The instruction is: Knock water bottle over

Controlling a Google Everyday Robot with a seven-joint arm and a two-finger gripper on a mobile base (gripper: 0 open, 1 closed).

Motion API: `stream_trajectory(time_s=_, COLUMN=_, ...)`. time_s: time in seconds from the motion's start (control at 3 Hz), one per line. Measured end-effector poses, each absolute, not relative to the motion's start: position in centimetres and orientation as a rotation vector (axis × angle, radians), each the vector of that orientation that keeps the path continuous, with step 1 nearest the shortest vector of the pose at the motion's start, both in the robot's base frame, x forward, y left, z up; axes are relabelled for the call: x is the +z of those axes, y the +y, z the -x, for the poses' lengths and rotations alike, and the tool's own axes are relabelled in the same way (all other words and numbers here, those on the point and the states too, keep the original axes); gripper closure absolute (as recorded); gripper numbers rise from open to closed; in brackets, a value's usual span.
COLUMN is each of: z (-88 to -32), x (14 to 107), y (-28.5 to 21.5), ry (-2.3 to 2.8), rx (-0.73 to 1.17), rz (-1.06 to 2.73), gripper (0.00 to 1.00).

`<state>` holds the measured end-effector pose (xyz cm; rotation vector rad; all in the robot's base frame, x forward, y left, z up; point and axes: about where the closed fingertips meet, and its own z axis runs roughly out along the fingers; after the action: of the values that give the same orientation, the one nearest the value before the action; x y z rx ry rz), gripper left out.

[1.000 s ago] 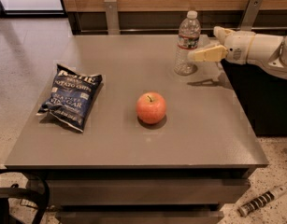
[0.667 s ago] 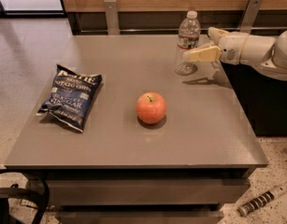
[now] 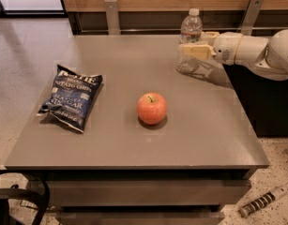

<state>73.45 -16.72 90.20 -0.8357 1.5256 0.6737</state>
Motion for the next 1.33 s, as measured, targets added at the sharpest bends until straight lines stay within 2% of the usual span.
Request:
stream_trajectory(time_s=0.67, z=-73.53, x=90.13, y=-16.05, ry=1.523, rx=0.683, rz=0.842, gripper=0.87)
stream_trajectory(time_s=1.0, z=-73.57, x=90.10, y=-15.73, ry=1.522, rx=0.687, rz=0.845, gripper=1.00)
stream_trajectory(time_s=1.33, z=-73.57, x=90.16, y=-15.61, ry=1.523, rx=0.686, rz=0.849, gripper=1.00)
